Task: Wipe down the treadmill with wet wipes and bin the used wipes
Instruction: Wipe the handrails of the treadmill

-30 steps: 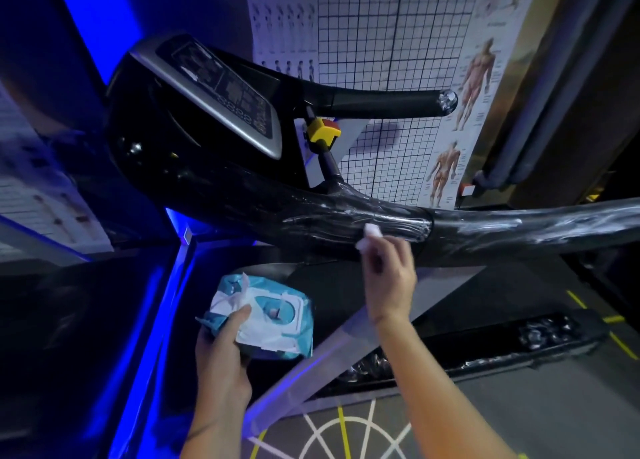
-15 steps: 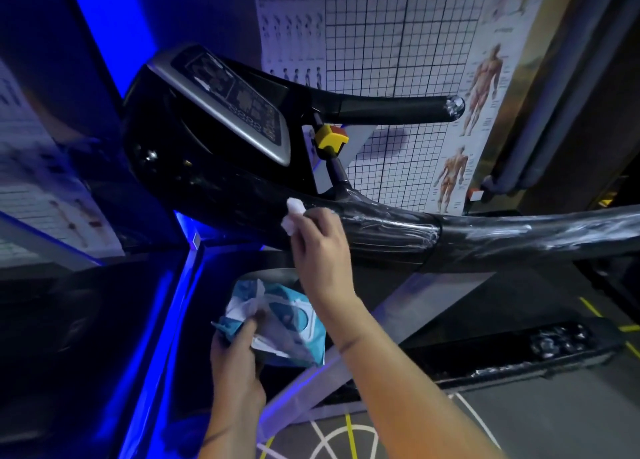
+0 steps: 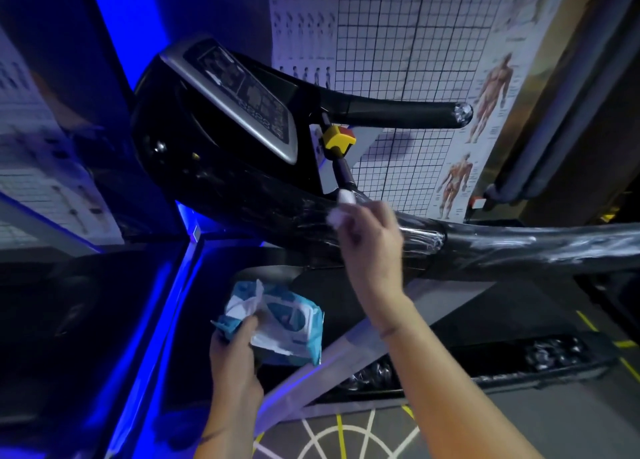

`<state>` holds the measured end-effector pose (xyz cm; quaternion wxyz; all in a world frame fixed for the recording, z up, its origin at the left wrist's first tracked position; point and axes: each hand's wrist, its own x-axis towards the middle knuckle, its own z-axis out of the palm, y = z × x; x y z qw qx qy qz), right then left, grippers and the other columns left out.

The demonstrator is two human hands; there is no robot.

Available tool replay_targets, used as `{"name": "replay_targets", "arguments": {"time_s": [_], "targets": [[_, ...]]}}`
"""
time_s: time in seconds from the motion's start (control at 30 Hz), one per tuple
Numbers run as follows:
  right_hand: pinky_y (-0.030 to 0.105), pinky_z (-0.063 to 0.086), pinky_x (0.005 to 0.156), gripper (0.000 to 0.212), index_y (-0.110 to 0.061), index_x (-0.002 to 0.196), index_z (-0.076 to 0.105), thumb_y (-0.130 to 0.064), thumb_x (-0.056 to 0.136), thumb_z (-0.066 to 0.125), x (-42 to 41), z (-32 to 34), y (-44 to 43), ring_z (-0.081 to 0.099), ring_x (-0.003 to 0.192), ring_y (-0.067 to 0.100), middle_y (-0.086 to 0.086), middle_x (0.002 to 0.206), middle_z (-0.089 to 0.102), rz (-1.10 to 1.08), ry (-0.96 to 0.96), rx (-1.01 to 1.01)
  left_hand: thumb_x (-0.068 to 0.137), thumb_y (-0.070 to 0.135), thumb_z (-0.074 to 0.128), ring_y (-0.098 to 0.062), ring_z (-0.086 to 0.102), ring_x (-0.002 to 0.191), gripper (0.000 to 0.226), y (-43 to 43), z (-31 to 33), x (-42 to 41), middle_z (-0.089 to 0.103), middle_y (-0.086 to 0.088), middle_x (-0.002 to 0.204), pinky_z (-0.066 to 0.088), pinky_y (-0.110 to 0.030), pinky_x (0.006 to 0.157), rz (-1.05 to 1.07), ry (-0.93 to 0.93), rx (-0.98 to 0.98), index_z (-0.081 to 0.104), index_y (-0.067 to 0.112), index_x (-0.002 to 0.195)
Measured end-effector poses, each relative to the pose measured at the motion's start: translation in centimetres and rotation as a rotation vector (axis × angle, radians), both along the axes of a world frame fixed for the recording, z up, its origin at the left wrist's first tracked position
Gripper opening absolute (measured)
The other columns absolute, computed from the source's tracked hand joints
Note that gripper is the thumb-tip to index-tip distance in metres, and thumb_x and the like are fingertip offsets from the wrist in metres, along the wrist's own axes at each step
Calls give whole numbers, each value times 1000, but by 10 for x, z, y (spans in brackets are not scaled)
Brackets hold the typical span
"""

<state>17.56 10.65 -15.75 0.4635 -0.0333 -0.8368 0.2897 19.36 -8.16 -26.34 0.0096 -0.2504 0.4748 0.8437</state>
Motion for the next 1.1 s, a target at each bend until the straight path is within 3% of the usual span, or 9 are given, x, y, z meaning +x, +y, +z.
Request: {"name": "replay_targets", "arguments": {"time_s": [0.13,0.33,0.43,0.5,0.57,0.67,0.77,0.9,1.1], "targets": [[27,48,75,10,-7,98,77,-8,91,70,-9,-16,-49,58,83,22,4,91,59,219,-30,80,93,7,75,-40,71,115,40,-4,-4,0,76,-17,121,54,-56,102,46,-24,1,67,9,132],[17,45,68,3,-16,86,72,-18,88,70,31,-100,-18,57,71,7,-4,84,57,296,-272,-107,89,-2,73,-24,75,88,45,-31,-16,3,76,-11,114,63,-33,62,144,-80,-3,66,9,132],[19,34,60,15,-14,74,65,-3,74,76,49,-149,-7,50,63,5,-7,70,53,196,-554,-171,86,1,76,-27,74,98,51,-49,-30,7,73,-11,124,63,-47,85,299,-140,-62,61,12,133],[23,33,59,12,-8,73,67,-3,73,77,55,-182,-9,58,64,15,3,68,62,204,-770,-169,84,2,78,-29,74,106,53,-60,-39,11,73,-10,126,60,-54,95,394,-170,-107,58,14,132],[24,37,63,6,-8,79,74,-8,75,77,58,-205,-18,68,75,28,11,75,72,238,-978,-161,85,2,78,-27,74,99,50,-71,-46,17,73,-9,122,62,-48,86,431,-201,-112,55,15,128],[25,42,69,9,-11,88,77,-15,81,73,59,-219,-32,70,84,29,10,84,75,317,-1105,-114,88,2,76,-17,71,84,46,-79,-56,24,72,-1,107,57,-35,70,411,-228,-89,53,17,126],[11,37,69,16,-12,101,78,-18,88,71,59,-214,-39,71,85,21,6,92,77,377,-1132,-114,89,1,75,-17,71,84,47,-76,-60,25,72,0,107,56,-33,69,372,-237,-73,54,17,127],[2,40,65,12,-15,98,79,-18,89,73,50,-186,-39,67,74,7,-1,89,77,367,-984,-184,88,3,77,-25,75,97,48,-68,-61,21,75,-7,115,61,-39,79,284,-220,-69,60,12,131],[14,52,77,12,-23,100,78,-28,91,73,35,-112,-52,68,84,-3,-11,92,75,473,-725,-280,86,-1,79,-35,74,113,55,-51,-37,20,76,-13,124,59,-46,93,117,-76,-31,63,9,138]]}}
